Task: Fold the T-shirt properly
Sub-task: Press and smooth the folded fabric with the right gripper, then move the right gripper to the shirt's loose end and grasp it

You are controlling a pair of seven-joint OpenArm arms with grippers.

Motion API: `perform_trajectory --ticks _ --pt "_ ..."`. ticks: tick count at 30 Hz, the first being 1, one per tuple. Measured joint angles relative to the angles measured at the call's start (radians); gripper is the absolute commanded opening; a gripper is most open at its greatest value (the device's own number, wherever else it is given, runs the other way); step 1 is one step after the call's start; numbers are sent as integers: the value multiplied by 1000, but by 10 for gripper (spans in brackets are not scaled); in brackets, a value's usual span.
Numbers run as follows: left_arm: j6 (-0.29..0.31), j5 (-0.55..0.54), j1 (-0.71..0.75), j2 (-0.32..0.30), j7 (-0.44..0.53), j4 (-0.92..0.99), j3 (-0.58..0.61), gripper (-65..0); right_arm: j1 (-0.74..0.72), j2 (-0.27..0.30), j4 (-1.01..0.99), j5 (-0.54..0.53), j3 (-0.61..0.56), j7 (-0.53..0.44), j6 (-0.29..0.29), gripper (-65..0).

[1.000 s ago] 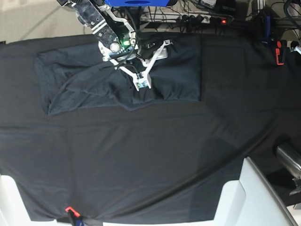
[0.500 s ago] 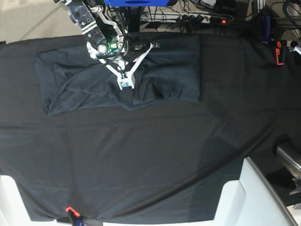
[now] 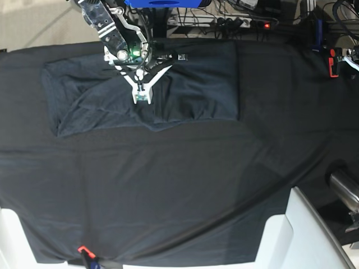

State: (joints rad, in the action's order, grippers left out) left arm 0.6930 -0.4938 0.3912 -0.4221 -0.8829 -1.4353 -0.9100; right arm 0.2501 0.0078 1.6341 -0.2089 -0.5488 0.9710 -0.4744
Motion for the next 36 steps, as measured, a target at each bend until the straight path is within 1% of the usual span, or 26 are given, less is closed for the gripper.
perform_trajectory --ticks 4,5,6,7,9,11,13,16,17,20,21,23,27,30,33,34,35,36 --pt "0 0 0 0 0 0 0 -650 0 0 0 0 0 0 0 -603" --pt "0 0 0 0 0 0 0 -650 0 0 0 0 0 0 0 -591" --pt "0 0 0 0 0 0 0 -650 1 0 0 0 0 2 0 -564" --pt "0 0 0 0 0 0 0 -650 3 0 0 0 0 2 0 -516" --pt "0 0 0 0 0 0 0 -650 9 0 1 0 0 5 0 -393" --pt "0 0 0 0 0 0 0 -650 11 -3 2 0 0 9 0 -296" --pt "0 0 0 1 0 0 0 -650 11 -2 14 0 0 5 -1 -251" --pt "0 0 0 1 0 0 0 -650 10 9 81 0 -4 4 -1 -255" --pt "0 0 0 1 0 0 0 -650 2 22 107 1 -14 -1 -1 -255" --pt "0 0 0 0 0 0 -1 -650 -63 56 140 0 -69 6 1 -255" --pt "0 0 0 0 -1 0 -1 -650 -94 58 132 -4 -80 7 2 -255" --pt "0 0 0 1 0 0 -2 -650 -171 53 77 -4 -100 -3 4 -255" --pt "0 0 0 0 0 2 -3 -650 -306 35 -113 -5 -131 -13 9 -255" --pt "0 -3 -2 0 3 33 -6 -650 -360 25 -237 -13 -137 -67 7 -255" --pt "0 5 3 0 4 77 -10 -650 -372 24 -299 -8 -137 -109 4 -257" --pt "0 7 3 0 12 88 -10 -650 -371 24 -317 -8 -137 -118 5 -267" --pt "0 6 6 -2 43 102 -10 -650 -368 25 -332 -9 -138 -124 4 -290" --pt "0 1 5 -3 80 119 -10 -650 -366 25 -346 -10 -138 -131 3 -326"
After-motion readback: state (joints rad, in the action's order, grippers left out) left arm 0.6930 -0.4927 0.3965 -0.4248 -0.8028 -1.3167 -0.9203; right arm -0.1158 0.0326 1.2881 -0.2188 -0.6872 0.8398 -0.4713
